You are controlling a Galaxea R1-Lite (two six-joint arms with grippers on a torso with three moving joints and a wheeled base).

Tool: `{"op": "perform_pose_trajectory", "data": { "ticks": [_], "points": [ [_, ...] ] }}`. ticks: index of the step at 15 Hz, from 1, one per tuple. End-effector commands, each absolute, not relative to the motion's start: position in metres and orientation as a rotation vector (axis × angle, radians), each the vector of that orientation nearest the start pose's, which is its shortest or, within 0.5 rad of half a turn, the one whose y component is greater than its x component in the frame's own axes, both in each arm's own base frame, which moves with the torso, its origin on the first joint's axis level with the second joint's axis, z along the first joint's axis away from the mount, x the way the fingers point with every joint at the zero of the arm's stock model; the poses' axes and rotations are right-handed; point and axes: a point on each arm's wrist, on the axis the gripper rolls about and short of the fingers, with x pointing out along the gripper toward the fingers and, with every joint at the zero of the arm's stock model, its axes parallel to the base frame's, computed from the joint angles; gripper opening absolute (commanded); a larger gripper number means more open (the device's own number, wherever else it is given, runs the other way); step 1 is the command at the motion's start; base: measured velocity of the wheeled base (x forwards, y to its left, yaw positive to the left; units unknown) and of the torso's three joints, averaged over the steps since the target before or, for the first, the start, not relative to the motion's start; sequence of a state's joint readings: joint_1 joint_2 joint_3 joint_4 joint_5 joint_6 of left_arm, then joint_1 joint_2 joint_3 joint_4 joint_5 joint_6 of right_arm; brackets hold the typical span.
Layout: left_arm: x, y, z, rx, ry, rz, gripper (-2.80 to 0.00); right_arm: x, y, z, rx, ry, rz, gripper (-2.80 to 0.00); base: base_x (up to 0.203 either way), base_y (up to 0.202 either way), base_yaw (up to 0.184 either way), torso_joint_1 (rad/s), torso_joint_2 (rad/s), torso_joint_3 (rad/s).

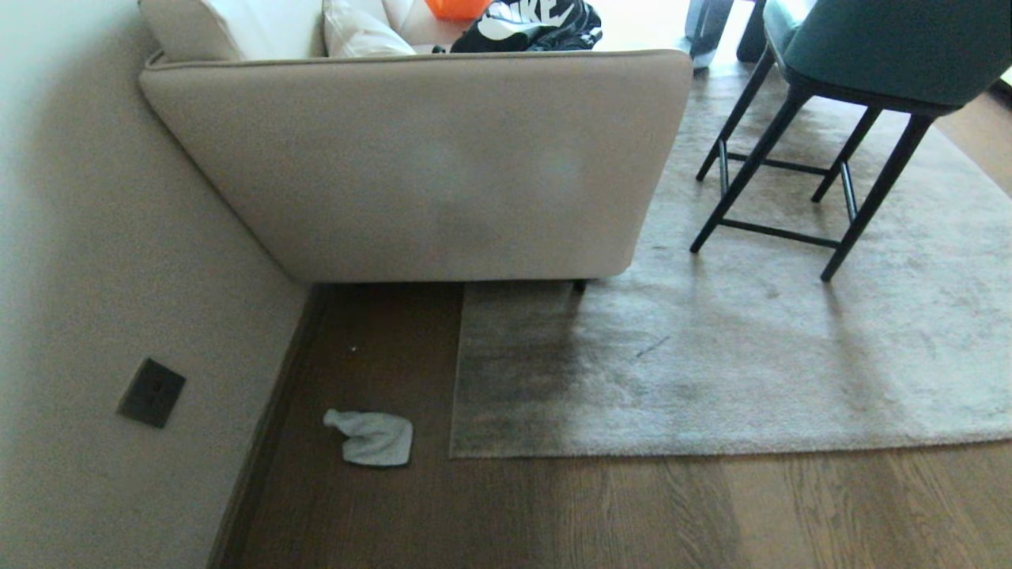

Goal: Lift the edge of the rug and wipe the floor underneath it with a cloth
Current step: Pick up the rag

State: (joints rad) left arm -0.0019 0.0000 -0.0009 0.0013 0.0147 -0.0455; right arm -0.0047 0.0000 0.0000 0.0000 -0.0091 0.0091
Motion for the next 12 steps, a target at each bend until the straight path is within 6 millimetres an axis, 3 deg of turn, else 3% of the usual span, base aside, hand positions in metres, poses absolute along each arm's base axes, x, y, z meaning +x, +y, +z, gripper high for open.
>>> {"op": "perform_pose_trajectory", "data": {
  "ticks": [1, 12],
  "points": [
    [-0.0229, 0.0004, 0.0757, -0.048, 0.000, 0.012, -2.80, -0.0228, -0.0001, 0.0755, 0.009, 0.000, -0.014, -2.80, 0.000, 0.000, 0.000, 0.002, 0.01, -0.202],
    [-0.0229, 0.0003, 0.0757, -0.049, 0.000, 0.009, -2.80, -0.0228, -0.0001, 0.0755, 0.009, 0.000, -0.014, -2.80, 0.000, 0.000, 0.000, 0.004, 0.00, -0.198]
  ]
}}
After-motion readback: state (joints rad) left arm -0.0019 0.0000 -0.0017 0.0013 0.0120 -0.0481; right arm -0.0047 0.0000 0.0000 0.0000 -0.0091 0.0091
